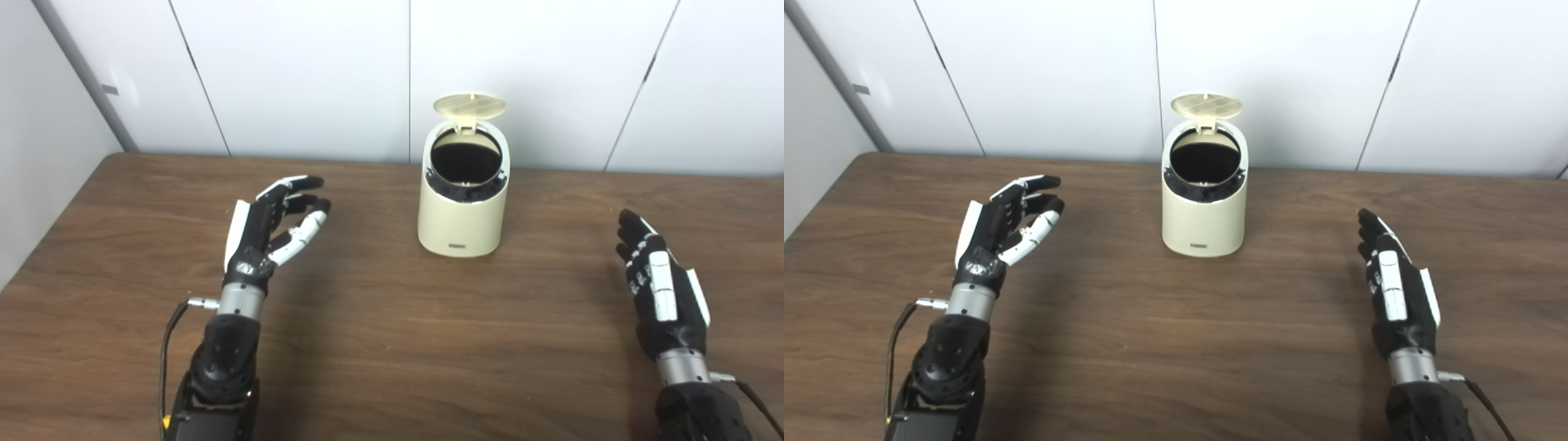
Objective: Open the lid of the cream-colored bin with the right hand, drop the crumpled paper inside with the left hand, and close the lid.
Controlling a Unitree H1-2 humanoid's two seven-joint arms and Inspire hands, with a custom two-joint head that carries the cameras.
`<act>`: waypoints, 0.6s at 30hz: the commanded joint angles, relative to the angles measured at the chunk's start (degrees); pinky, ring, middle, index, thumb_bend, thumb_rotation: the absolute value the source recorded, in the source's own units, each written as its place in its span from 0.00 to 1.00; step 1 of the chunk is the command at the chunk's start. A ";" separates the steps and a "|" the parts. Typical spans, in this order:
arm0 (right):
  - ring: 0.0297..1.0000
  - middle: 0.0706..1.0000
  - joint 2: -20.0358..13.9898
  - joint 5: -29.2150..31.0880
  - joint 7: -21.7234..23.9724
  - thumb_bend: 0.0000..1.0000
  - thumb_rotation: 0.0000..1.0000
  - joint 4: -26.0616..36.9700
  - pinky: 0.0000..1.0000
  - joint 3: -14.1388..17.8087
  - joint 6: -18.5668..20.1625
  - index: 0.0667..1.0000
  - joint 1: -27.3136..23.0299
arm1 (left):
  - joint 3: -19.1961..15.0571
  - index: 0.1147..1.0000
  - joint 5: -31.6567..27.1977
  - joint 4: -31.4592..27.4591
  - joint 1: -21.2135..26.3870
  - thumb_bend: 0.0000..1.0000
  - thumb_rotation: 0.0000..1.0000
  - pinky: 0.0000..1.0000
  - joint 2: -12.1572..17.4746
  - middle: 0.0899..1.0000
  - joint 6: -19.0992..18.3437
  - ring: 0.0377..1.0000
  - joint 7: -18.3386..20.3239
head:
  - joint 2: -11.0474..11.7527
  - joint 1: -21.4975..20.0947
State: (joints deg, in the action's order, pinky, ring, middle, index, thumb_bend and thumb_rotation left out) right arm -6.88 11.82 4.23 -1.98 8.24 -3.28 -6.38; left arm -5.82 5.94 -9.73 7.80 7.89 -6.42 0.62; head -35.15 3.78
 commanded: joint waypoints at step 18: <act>1.00 1.00 -1.77 0.49 1.61 0.61 0.92 3.01 1.00 0.20 -0.06 0.95 0.75 | -2.24 1.00 -11.91 2.09 -6.24 0.56 1.00 1.00 -1.60 1.00 8.02 1.00 2.29 | -1.22 -1.28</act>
State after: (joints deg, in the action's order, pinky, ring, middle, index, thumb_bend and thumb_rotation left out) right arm -7.75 12.37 5.25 -1.01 8.40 -2.55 -5.38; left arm -7.63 -5.23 -7.22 0.77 6.04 -1.11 3.17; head -36.30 2.46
